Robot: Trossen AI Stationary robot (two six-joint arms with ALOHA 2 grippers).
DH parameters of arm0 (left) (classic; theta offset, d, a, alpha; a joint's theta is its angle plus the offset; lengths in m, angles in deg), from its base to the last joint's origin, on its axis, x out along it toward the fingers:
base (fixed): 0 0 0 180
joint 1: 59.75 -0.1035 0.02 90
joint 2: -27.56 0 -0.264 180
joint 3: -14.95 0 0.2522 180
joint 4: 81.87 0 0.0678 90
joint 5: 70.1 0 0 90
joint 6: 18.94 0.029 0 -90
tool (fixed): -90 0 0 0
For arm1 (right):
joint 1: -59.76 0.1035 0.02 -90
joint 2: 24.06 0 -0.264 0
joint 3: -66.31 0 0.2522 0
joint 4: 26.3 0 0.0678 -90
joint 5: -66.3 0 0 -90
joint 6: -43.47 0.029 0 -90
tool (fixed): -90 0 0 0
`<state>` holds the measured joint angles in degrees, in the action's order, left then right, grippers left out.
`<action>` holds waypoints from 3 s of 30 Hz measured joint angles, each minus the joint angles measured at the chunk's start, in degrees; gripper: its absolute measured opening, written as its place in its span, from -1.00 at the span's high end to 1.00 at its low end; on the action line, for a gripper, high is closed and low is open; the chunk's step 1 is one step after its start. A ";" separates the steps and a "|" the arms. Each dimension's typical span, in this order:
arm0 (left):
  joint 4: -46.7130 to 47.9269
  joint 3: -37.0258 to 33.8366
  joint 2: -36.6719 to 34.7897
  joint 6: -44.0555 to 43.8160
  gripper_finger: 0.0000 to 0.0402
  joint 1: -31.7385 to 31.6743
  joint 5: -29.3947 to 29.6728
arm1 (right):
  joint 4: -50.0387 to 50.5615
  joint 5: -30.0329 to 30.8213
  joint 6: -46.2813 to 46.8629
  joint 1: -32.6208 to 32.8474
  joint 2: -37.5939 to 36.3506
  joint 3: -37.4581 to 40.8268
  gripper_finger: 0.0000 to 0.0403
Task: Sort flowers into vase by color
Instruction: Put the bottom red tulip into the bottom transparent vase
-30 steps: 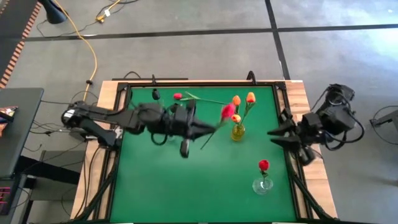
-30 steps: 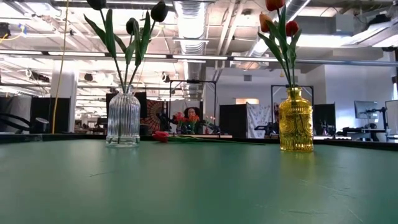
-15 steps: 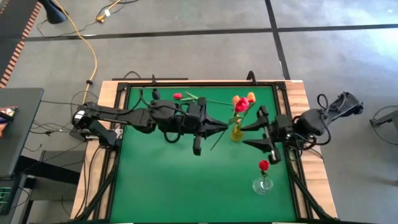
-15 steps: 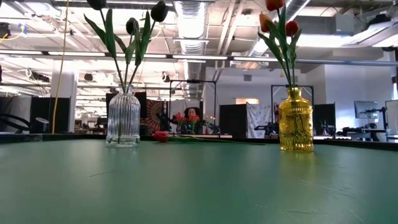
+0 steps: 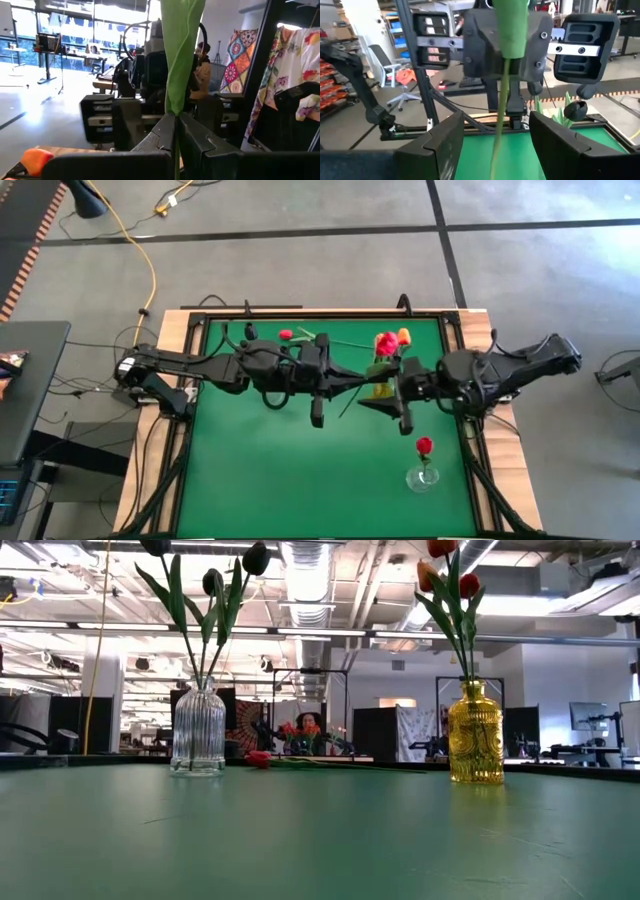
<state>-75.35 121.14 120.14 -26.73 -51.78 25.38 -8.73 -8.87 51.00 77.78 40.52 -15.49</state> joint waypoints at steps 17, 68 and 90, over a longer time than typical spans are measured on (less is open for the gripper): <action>2.35 0.00 0.00 -0.02 1.00 0.02 1.39 | 1.67 0.03 -0.34 -0.56 1.75 -2.22 0.03; 29.46 -0.04 -16.26 2.49 0.28 -0.09 10.26 | 50.53 11.96 36.83 21.35 -19.36 -2.20 0.88; 29.80 -0.04 -15.58 2.50 0.28 -0.13 17.78 | 55.88 54.54 74.90 65.94 -9.98 11.55 0.89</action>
<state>-45.54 121.09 104.55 -24.24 -51.91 43.16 47.15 45.67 125.91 143.72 30.53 -3.94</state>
